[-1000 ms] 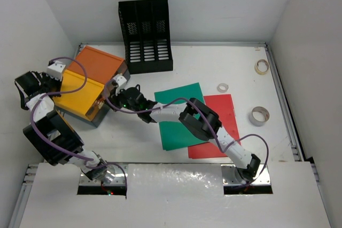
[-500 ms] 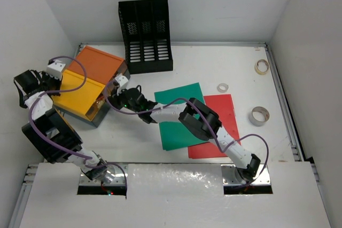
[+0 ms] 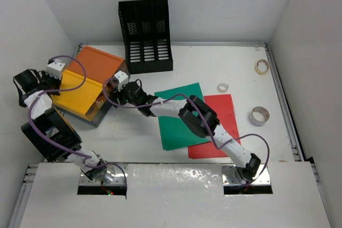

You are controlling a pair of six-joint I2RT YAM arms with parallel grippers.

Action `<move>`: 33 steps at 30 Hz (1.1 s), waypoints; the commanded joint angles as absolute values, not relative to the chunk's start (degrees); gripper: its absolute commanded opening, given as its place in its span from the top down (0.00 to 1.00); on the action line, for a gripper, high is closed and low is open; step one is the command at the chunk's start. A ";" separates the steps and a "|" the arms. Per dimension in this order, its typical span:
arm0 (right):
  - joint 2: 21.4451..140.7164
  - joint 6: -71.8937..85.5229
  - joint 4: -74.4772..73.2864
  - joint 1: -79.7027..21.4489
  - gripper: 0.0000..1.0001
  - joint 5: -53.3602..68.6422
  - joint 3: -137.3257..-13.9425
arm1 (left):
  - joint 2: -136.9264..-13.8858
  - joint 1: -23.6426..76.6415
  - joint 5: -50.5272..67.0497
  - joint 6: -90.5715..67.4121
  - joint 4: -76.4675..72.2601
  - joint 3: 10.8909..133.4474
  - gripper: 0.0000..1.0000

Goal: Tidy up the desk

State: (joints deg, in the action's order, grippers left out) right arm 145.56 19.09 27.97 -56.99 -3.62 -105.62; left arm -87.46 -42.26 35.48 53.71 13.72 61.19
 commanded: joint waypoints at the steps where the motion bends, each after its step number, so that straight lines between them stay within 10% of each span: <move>1: 148.53 16.43 27.95 -56.34 0.34 -1.59 -111.78 | -90.88 -42.19 34.72 53.61 23.91 59.94 1.00; 33: 142.58 8.79 42.27 -54.93 0.97 6.41 -97.31 | -92.11 -42.19 34.98 55.81 25.93 60.82 1.00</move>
